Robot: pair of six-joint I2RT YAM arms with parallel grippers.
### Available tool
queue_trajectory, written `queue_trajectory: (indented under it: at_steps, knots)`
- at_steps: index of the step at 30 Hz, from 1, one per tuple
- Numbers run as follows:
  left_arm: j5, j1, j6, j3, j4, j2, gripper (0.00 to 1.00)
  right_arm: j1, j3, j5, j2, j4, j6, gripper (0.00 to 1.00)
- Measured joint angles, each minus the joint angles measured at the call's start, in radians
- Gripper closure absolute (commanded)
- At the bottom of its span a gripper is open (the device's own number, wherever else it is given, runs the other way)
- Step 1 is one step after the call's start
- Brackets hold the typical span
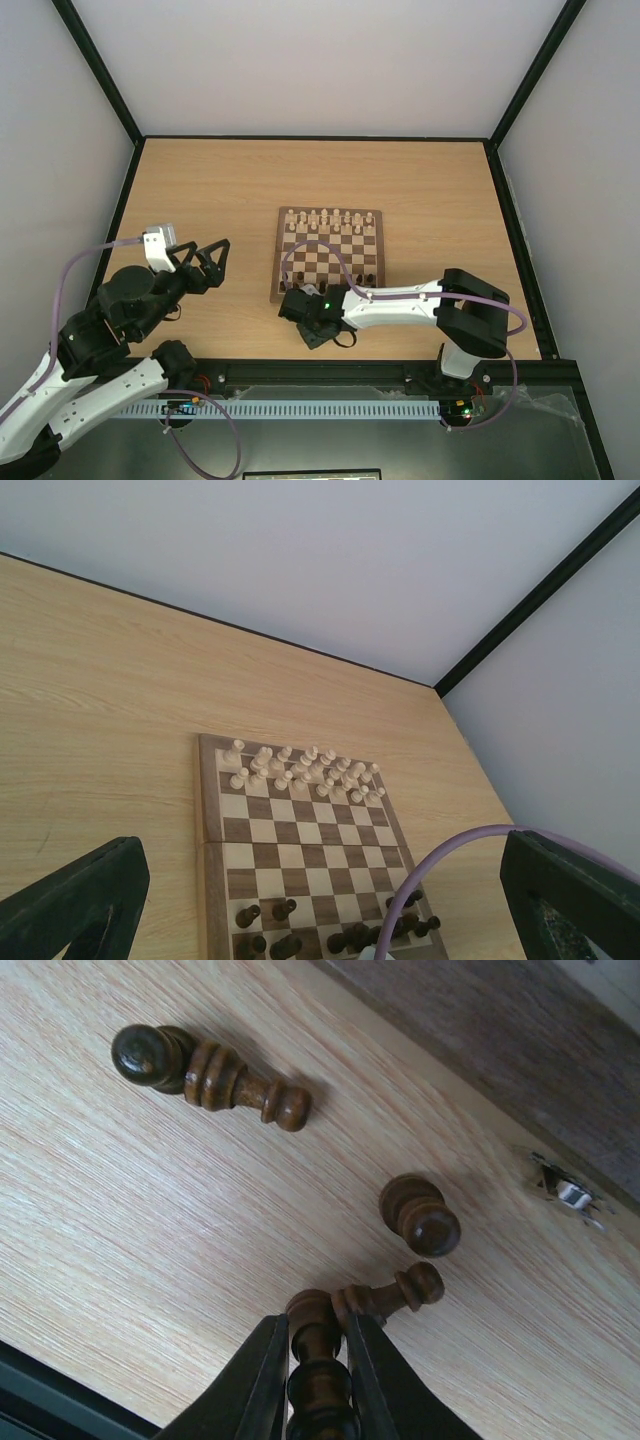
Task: Set up the chess pieces on the board
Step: Pick up the chess piece at the center of the board.
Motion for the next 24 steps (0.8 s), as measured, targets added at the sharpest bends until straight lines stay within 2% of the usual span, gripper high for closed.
queue_trajectory:
  at_steps: [19,21,23,24]
  knots:
    - [0.0,0.0,-0.001,0.0,0.0,-0.008,0.01,0.006,0.001,0.023,0.017,0.039,0.008,0.72]
    - [0.0,0.0,-0.001,0.0,0.0,-0.009,0.01,0.005,-0.006,0.021,0.04,0.04,0.011,0.74]
    - [0.0,0.0,-0.001,0.0,0.0,-0.01,0.01,0.006,-0.007,0.021,0.05,0.051,0.015,0.84]
    - [0.0,0.0,-0.001,0.0,0.0,-0.011,0.01,0.006,-0.007,0.021,0.052,0.053,0.014,0.84]
